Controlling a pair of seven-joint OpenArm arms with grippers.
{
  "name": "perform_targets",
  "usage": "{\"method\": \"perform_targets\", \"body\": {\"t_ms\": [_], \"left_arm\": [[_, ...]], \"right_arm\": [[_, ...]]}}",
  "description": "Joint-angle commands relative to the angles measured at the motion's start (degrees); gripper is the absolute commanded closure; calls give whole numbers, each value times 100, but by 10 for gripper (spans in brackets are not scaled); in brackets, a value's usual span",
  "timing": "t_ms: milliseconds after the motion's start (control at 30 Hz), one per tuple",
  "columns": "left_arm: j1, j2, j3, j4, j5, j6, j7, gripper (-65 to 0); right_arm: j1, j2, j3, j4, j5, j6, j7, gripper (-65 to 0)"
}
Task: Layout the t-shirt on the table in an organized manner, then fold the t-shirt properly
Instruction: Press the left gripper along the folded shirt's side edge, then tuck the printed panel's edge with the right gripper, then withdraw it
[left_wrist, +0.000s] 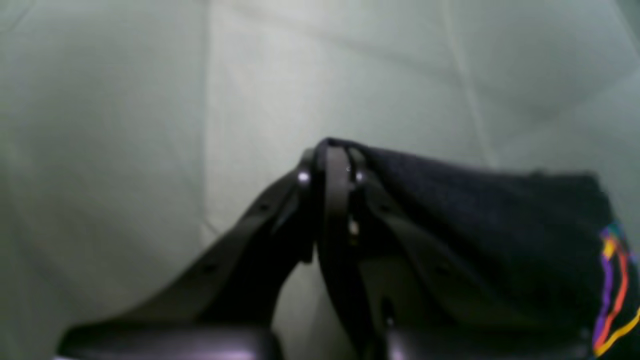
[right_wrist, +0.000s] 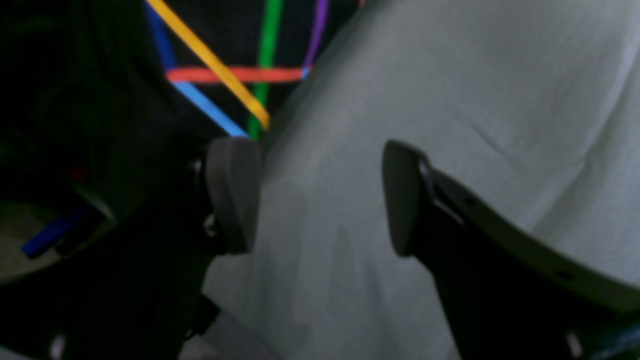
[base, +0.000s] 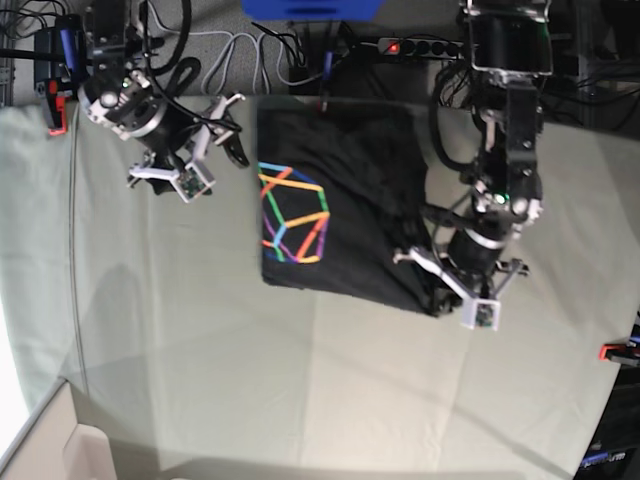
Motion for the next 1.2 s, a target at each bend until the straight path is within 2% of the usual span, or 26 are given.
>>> {"method": "perform_targets", "body": {"t_ms": [0, 167, 233, 467, 533, 733, 800, 833, 967, 1067, 1167], "left_arm": [[-122, -25, -22, 74, -37, -30, -173, -33], [-78, -16, -14, 74, -37, -3, -173, -222], [-70, 19, -14, 74, -37, 5, -173, -269], [-8, 1, -22, 144, -37, 5, -173, -352], [141, -25, -128, 250, -37, 14, -173, -374], [686, -16, -1411, 689, -37, -30, -173, -403], [924, -16, -1895, 733, -37, -30, -173, -403], [1029, -16, -2115, 733, -46, -39, -173, -403], [1355, -25, -2695, 733, -46, -39, -173, -403], [1583, -25, -2985, 830, -46, -39, -173, -403], [1812, -25, -3099, 891, -46, -39, -173, -403]], "right_arm": [[20, 23, 13, 101, 82, -23, 113, -385], [29, 23, 13, 101, 82, -23, 113, -385], [29, 23, 13, 101, 82, -23, 113, -385], [3, 5, 13, 294, 82, -23, 113, -385], [20, -135, 13, 461, 82, -23, 104, -386], [601, -636, 13, 391, 73, -23, 95, -381], [917, -838, 4, 153, 64, -23, 95, -348], [1067, -926, -5, 22, 64, -23, 95, -310], [1612, -1234, -14, -550, 56, -23, 95, -110], [1875, -1295, -22, -963, 56, -23, 95, 0], [2174, -1295, -22, -1552, 56, -23, 95, 0]]}}
